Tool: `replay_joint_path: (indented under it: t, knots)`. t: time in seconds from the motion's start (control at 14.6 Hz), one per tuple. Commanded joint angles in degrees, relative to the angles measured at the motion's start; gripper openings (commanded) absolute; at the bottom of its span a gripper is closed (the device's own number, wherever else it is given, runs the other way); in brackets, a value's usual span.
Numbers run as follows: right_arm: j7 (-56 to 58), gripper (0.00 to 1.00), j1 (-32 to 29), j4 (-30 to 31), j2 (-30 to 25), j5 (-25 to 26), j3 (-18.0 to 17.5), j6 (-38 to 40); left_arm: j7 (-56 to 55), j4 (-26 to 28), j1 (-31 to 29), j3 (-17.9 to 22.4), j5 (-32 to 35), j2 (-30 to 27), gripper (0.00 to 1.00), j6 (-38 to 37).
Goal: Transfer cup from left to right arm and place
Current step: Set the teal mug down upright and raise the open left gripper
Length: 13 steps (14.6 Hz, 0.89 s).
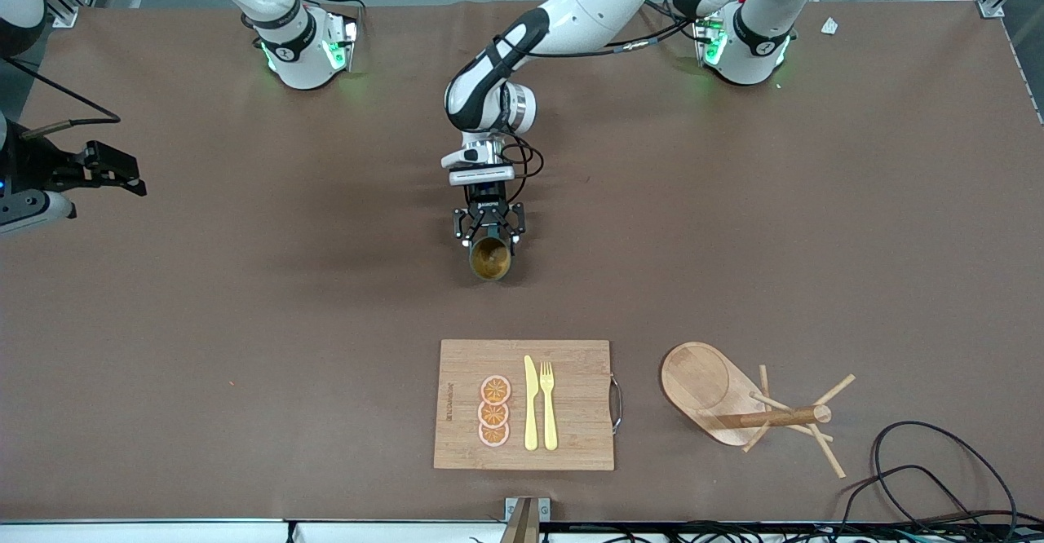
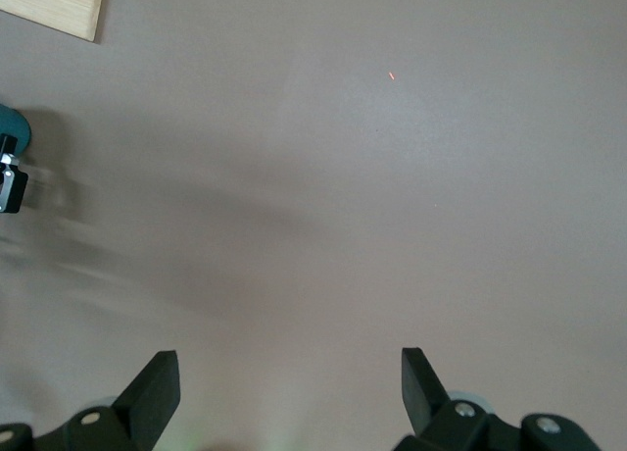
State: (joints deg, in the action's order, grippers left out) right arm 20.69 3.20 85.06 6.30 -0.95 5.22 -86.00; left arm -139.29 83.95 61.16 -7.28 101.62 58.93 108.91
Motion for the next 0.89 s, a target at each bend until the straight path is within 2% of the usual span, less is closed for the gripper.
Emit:
replay_joint_path:
  t: [0.0, 0.07, 0.21, 0.48, 0.62, 0.82]
  knots:
    - [0.2, 1.0, 0.3, 0.5, -0.8, 0.4, 0.0, 0.3, -1.6, -1.9, 1.8, 0.5, 0.9, 1.8, 0.97, -0.3]
    - [0.2, 1.0, 0.3, 0.5, -0.8, 0.4, 0.0, 0.3, -1.7, -1.8, 2.2, 0.3, 0.5, 1.8, 1.0, -0.4]
    - [0.2, 1.0, 0.3, 0.5, -0.8, 0.4, 0.0, 0.3, -1.9, -1.7, 2.7, -0.8, -2.5, 1.0, 1.0, -0.7]
    - [0.2, 1.0, 0.3, 0.5, -0.8, 0.3, 0.0, 0.3, -1.5, -1.8, 4.8, -5.5, -16.3, -2.5, 1.0, -4.7]
    - [0.3, 1.0, 0.1, 0.5, -0.8, 0.3, 0.0, 0.4, -0.8, -1.9, 4.8, -7.6, -23.2, -6.0, 1.0, -5.8]
    - [0.3, 1.0, 0.1, 0.5, -0.8, 0.2, 0.0, 0.4, 3.9, -2.0, 4.7, -8.4, -35.0, -12.6, 1.0, -5.9]
